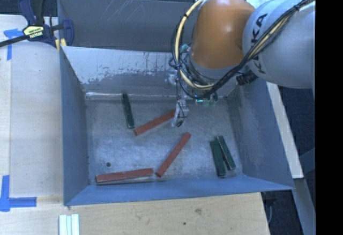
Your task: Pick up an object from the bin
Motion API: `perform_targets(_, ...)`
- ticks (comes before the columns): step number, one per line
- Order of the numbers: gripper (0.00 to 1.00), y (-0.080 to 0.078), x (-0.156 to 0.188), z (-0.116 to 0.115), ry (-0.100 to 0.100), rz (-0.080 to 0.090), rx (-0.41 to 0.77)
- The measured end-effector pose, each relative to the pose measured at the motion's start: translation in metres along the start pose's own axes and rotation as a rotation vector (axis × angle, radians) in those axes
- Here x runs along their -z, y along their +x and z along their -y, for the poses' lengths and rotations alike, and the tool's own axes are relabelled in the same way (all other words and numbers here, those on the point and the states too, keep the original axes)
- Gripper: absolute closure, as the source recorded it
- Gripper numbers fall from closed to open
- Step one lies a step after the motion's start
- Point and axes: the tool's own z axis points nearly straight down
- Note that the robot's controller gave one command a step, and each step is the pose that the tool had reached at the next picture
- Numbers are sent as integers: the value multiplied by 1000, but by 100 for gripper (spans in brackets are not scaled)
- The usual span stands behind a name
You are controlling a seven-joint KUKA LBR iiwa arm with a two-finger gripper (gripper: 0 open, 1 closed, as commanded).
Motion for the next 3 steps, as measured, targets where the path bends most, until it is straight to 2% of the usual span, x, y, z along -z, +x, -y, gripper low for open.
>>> perform_targets(1, 0, -6, -103, -5, 0, 2, 258)
perform_targets(2, 100, -8, -99, -5, 0, 7, 254)
perform_targets(3, 100, -5, 49, -20, 1, 18, 299)
